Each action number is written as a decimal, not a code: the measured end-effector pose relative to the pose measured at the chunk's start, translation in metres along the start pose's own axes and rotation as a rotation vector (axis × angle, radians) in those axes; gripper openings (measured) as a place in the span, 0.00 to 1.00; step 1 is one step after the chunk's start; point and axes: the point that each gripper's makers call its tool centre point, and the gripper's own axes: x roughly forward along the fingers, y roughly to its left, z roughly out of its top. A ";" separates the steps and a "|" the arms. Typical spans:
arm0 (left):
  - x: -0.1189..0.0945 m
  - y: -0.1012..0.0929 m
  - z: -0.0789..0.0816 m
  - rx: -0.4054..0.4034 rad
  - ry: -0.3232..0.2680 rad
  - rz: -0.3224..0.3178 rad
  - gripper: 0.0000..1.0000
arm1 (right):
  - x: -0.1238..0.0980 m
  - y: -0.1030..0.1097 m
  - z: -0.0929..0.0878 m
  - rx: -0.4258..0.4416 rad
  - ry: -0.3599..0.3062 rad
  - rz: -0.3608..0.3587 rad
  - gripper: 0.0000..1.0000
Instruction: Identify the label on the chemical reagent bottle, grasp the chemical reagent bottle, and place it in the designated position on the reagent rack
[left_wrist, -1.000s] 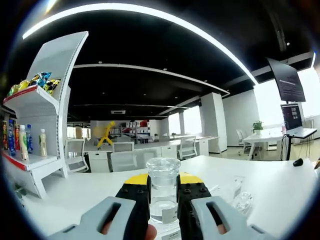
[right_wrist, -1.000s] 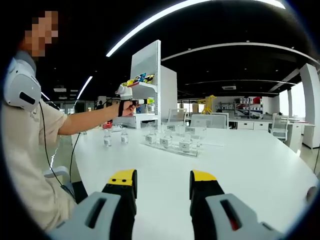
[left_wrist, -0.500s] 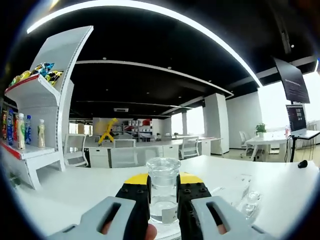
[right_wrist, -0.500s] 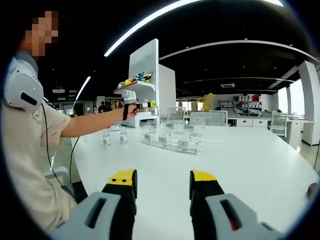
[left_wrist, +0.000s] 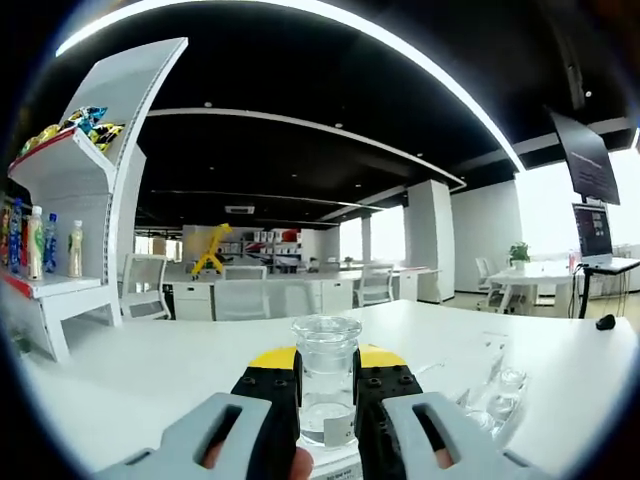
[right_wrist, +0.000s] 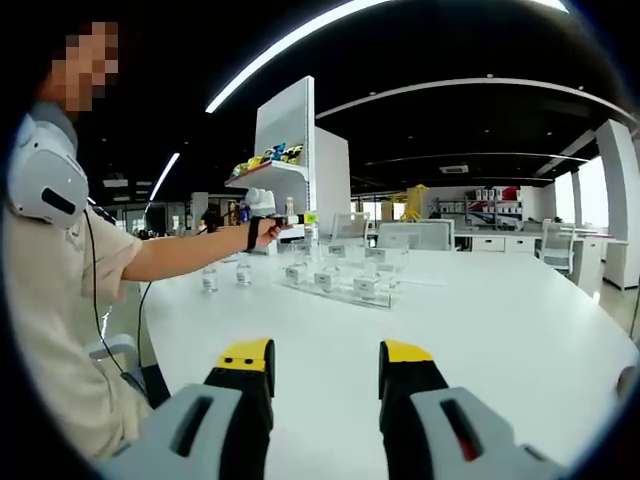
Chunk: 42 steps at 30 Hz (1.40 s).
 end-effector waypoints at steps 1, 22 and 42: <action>0.000 0.000 -0.002 0.001 0.002 0.000 0.19 | 0.000 0.000 0.000 -0.001 0.001 0.001 0.41; -0.002 0.003 -0.035 -0.001 0.055 0.033 0.19 | -0.007 -0.007 -0.002 0.004 -0.002 -0.014 0.41; -0.004 0.000 -0.048 0.012 0.090 0.031 0.20 | -0.006 -0.010 -0.004 0.001 0.004 -0.017 0.41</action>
